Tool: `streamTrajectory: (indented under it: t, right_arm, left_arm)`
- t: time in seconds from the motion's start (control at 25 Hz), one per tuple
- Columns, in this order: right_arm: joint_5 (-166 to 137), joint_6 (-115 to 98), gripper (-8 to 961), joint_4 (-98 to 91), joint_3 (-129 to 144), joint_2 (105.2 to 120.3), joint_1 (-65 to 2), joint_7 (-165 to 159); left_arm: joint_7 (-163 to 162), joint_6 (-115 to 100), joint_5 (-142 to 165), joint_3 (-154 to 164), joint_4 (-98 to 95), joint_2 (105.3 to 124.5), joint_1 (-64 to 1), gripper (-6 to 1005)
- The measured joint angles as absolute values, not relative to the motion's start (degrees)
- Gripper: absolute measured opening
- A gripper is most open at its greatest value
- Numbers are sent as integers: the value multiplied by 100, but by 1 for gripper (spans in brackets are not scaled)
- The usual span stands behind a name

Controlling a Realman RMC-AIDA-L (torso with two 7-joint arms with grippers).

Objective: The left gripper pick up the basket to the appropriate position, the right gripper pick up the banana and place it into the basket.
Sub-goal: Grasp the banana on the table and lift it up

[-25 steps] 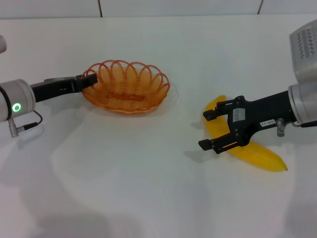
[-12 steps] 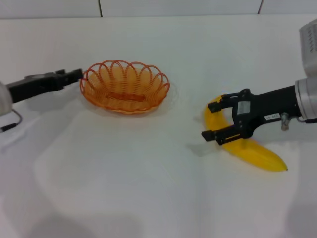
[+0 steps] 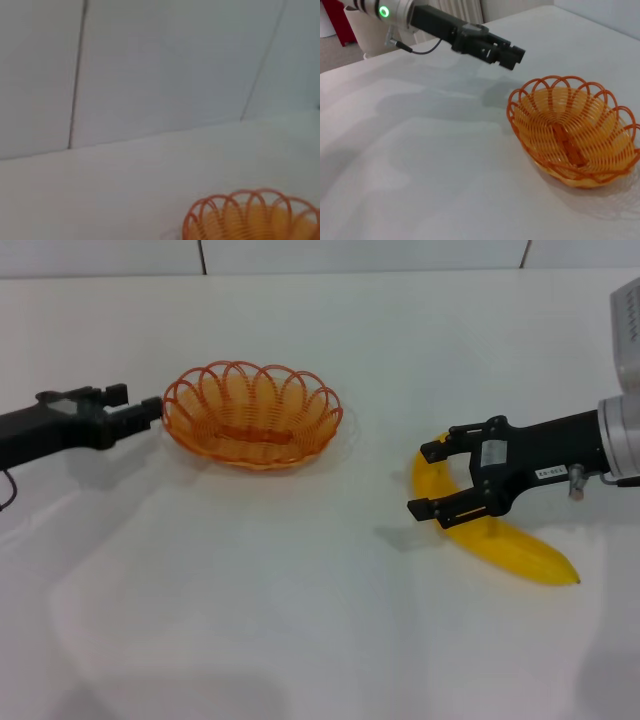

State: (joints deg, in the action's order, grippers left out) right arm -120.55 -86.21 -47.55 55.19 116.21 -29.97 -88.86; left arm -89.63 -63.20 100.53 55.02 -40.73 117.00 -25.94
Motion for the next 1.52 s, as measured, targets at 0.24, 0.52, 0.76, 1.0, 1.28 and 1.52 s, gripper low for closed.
streamTrajectory:
  t: [0.24, 0.52, 0.76, 1.0, 1.28, 1.52]
  right_arm:
    - [-12049, -8498, 878, -4728, 5519, 11628, -2997, -8878]
    - [-12046, -8479, 877, -4755, 5522, 11641, -2997, -8887]
    - [-12041, -8504, 876, -5185, 5754, 11691, -2967, -9278]
    - [-12109, -8434, 875, -6433, 6562, 11708, -2539, -10296]
    - [-13086, -8264, 873, -7835, 7477, 11710, -2123, -11893]
    - [-13576, -8409, 873, -7939, 7788, 11694, -2129, -12457]
  left_arm:
    - [-7887, -6382, 9570, 5537, -4083, 11704, -2329, 593]
    - [-6926, -7142, 8689, 5525, -4068, 11674, -1909, 590]
    - [-7012, -7792, 8998, 5507, -4067, 11631, -1859, 589]
    - [-7013, -7796, 9176, 5521, -3989, 11645, -1782, 589]
    - [-6947, -7756, 9304, 5490, -3740, 11646, -1807, 589]
    - [-6782, -7720, 9323, 5476, -3580, 11645, -1754, 589]
